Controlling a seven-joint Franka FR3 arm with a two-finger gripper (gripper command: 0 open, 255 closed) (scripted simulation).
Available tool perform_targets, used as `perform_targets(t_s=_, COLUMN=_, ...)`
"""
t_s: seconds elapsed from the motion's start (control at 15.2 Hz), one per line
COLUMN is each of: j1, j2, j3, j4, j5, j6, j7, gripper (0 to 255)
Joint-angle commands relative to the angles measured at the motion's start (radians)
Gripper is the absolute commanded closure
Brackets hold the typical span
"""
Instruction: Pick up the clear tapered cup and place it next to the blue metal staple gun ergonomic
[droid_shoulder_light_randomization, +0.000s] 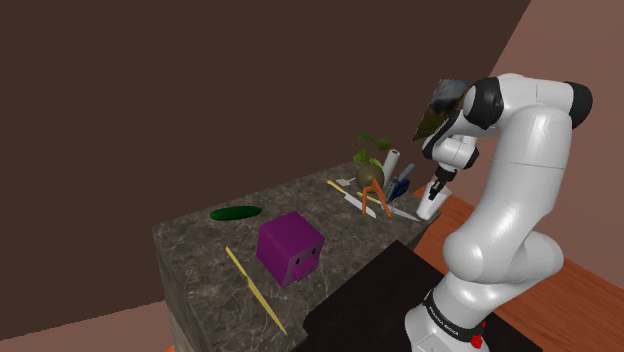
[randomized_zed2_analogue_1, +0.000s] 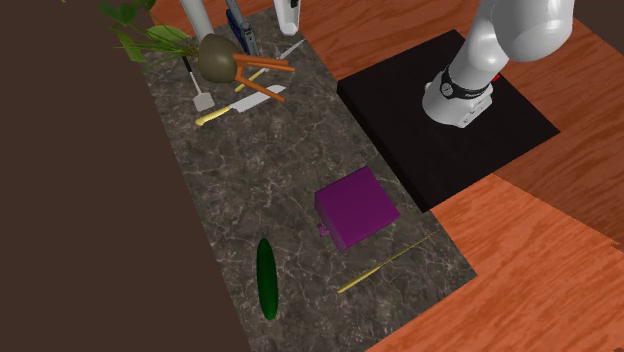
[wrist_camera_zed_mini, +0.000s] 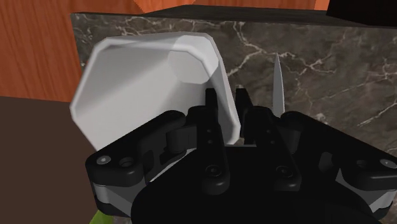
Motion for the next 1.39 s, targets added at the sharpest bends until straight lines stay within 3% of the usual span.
perform_targets(t_s=0.0, j1=-0.008, j2=0.017, j3=0.01, j4=0.001, j5=0.015, j6=0.015, j7=-0.009, gripper=255)
perform_targets(t_s=0.46, j1=-0.008, j2=0.017, j3=0.01, j4=0.001, j5=0.015, j6=0.015, j7=-0.009, gripper=255)
perform_targets(t_s=0.53, j1=-0.008, j2=0.017, j3=0.01, j4=0.001, j5=0.015, j6=0.015, j7=-0.009, gripper=0)
perform_targets(t_s=0.86, j1=-0.008, j2=0.017, j3=0.01, j4=0.001, j5=0.015, j6=0.015, j7=-0.009, gripper=0)
perform_targets(t_s=1.12, j1=0.047, j2=-0.094, j3=-0.051, j4=-0.006, j5=-0.079, j6=-0.076, j7=0.055, gripper=0)
perform_targets(t_s=1.32, j1=0.047, j2=-0.094, j3=-0.05, j4=-0.006, j5=-0.079, j6=-0.076, j7=0.055, gripper=0)
